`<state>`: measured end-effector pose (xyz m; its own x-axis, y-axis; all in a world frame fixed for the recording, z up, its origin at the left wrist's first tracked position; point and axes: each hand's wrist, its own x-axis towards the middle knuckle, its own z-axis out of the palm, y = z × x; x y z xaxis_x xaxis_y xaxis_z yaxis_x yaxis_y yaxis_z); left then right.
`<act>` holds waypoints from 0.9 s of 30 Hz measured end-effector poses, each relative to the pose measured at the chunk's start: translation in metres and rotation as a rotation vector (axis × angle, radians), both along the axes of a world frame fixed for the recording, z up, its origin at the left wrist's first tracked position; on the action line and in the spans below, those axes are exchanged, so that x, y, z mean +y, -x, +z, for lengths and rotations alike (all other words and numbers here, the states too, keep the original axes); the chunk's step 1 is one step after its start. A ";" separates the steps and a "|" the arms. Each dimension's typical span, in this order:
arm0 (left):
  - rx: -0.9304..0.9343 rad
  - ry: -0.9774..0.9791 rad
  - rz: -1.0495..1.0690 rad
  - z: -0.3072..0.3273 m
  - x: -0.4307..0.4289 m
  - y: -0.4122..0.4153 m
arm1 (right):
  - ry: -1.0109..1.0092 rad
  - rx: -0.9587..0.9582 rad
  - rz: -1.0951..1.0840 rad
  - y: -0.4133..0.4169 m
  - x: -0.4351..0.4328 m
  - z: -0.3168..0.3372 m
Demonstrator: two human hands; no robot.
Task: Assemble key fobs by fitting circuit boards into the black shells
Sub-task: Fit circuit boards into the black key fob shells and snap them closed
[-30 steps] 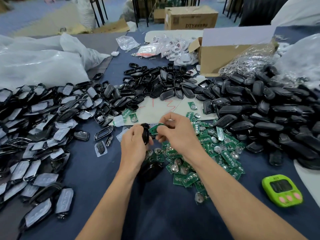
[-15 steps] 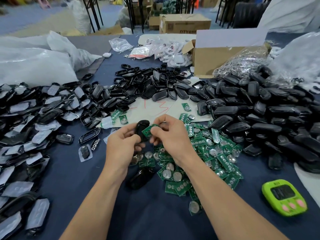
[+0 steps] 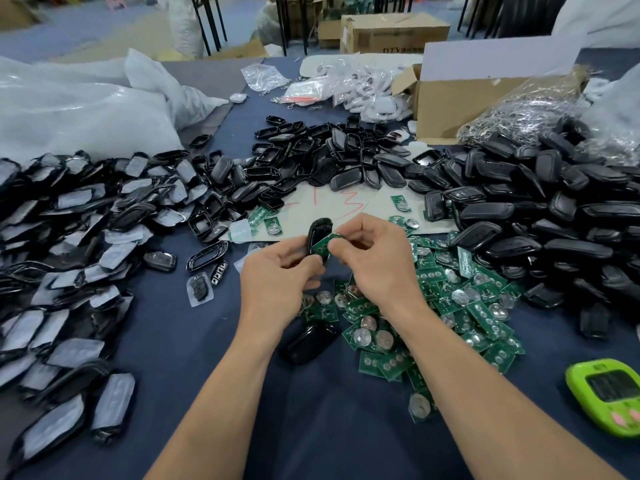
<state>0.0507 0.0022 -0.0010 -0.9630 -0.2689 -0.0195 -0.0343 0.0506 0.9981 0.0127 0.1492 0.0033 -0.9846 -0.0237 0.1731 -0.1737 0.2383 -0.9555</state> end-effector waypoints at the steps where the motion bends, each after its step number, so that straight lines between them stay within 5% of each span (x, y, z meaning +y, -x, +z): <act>1: -0.006 -0.007 0.011 0.000 0.000 0.000 | -0.006 -0.002 0.001 0.000 0.000 0.000; 8: -0.068 -0.118 -0.099 0.002 -0.010 0.001 | 0.189 -0.096 0.032 0.002 0.004 0.003; 27: -0.110 -0.072 -0.036 0.001 -0.008 0.000 | -0.019 0.071 0.065 -0.003 0.004 0.004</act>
